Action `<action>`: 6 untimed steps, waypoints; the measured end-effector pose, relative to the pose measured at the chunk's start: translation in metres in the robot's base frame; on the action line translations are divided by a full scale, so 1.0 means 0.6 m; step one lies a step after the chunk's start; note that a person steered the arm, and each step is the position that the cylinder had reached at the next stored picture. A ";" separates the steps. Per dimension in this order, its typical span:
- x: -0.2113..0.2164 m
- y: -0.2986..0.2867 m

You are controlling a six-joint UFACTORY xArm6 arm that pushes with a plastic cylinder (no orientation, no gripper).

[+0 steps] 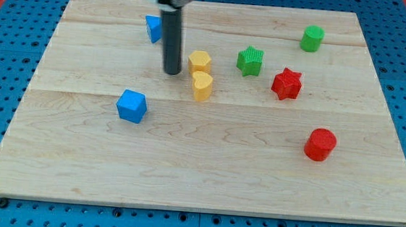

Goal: Separate the yellow blocks

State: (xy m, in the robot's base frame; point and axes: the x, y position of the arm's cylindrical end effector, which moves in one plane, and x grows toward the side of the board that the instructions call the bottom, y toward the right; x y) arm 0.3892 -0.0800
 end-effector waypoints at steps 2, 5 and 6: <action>0.057 0.017; 0.035 0.048; 0.046 0.031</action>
